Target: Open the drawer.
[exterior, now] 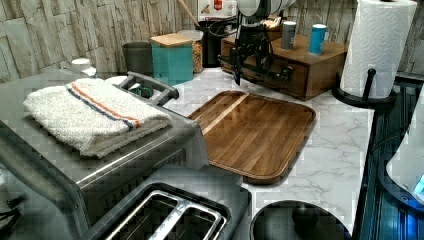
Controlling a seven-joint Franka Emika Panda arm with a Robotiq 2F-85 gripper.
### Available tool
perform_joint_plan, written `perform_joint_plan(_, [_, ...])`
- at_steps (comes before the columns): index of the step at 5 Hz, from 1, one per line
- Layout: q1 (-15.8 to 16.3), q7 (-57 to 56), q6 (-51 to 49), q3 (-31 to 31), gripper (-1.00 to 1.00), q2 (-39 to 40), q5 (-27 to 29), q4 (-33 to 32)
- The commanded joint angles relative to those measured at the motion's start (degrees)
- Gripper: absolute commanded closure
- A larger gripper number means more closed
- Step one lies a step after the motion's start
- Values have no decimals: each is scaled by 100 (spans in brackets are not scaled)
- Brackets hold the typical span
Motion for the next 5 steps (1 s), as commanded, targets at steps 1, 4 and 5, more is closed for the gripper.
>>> perform_joint_plan(1, [-153, -699, -22, 629, -100, -266, 566, 59])
perform_joint_plan(4, [756, 751, -675, 1303, -100, -427, 483, 274])
perform_joint_plan(5, [804, 858, -270, 1629, -100, -236, 591, 326])
